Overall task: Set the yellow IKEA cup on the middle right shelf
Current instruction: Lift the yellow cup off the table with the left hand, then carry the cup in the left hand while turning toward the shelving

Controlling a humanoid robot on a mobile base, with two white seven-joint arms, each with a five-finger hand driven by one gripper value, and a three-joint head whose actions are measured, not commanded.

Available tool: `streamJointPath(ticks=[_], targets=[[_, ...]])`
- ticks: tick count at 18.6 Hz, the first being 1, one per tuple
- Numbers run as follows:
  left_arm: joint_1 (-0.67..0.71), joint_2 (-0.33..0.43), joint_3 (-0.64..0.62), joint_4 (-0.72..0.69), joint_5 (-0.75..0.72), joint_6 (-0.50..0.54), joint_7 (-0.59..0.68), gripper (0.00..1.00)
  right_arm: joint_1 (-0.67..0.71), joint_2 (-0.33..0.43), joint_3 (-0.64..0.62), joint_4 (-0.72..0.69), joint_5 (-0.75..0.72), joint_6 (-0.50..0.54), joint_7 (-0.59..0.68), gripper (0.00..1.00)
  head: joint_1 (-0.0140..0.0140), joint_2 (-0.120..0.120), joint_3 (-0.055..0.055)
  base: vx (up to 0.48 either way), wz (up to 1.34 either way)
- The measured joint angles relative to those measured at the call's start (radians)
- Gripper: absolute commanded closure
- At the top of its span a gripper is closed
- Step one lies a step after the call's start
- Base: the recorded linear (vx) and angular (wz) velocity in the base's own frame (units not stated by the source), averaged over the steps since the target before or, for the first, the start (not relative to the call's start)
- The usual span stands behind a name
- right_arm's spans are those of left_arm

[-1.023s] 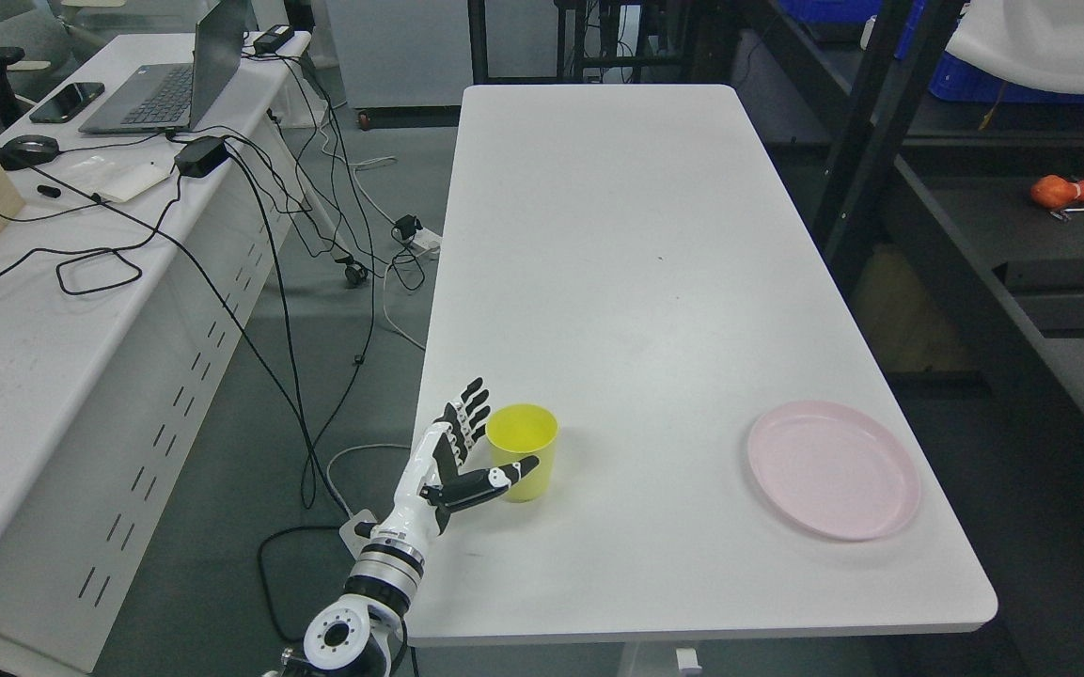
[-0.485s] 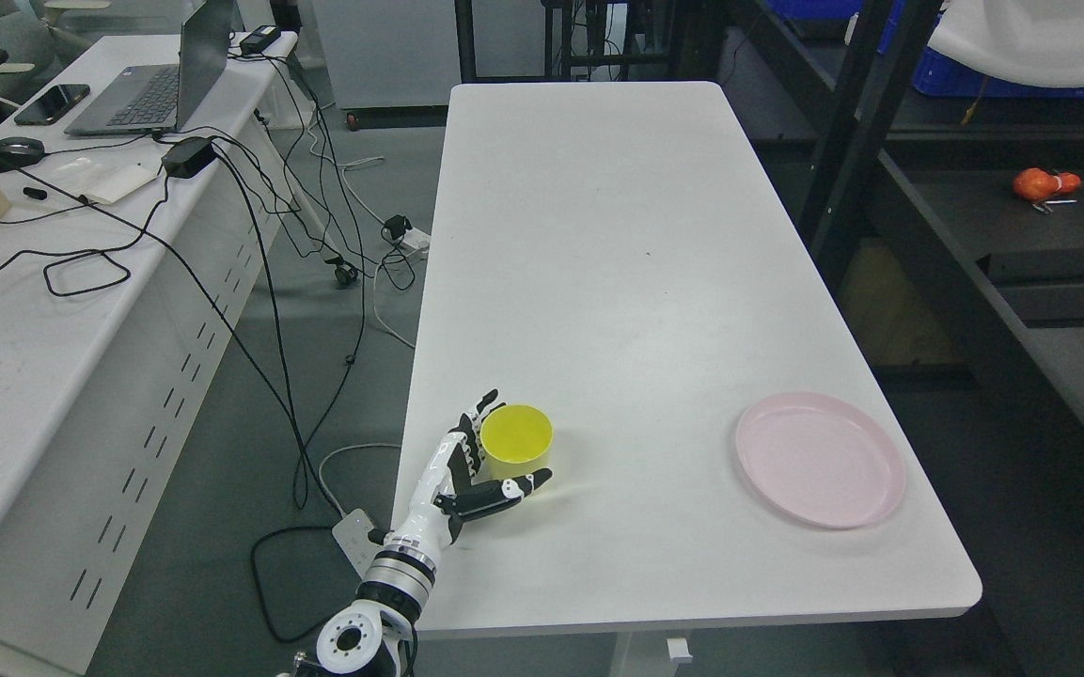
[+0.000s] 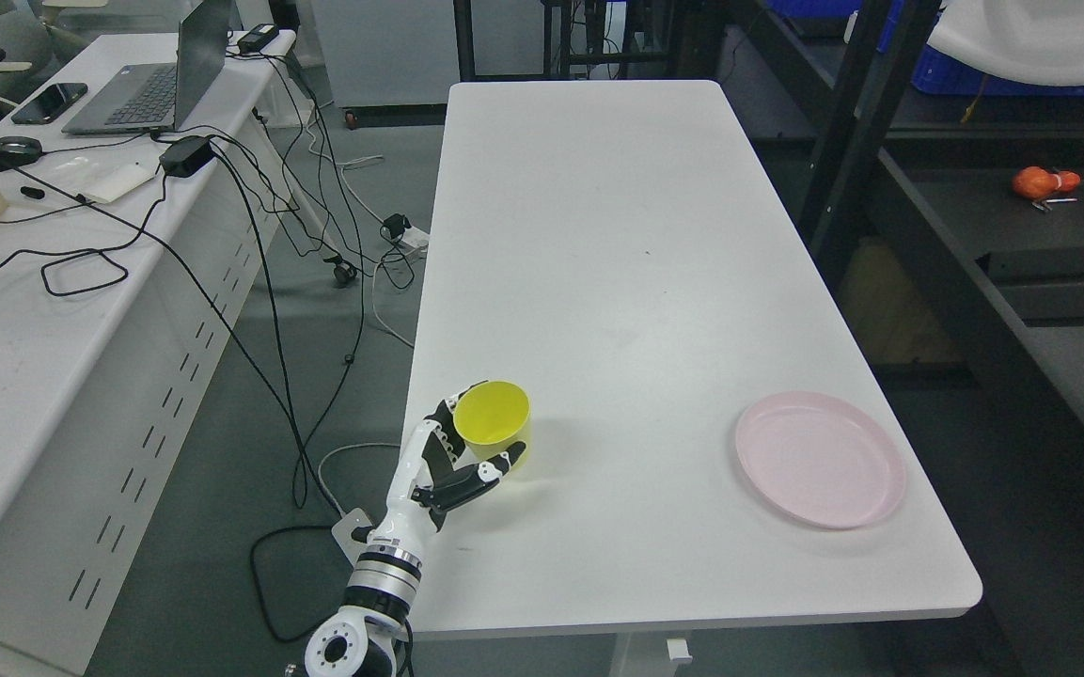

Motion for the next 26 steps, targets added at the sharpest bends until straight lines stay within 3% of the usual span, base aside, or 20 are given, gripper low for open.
streamJointPath(ticks=[6,26], targets=[[0.008,0.000,0.014,-0.015,0.040,-0.060,0.000,1.00,0.000,0.000,0.000,0.000,0.000,0.000,0.000,0.00,0.0000,0.000,0.000,0.000,0.00],[0.044,0.000,0.023,-0.095,0.059,-0.066,-0.002,0.99,0.000,0.000,0.000,0.000,0.000,0.000,0.000,0.01,0.0000,0.000,0.000,-0.106,-0.07]])
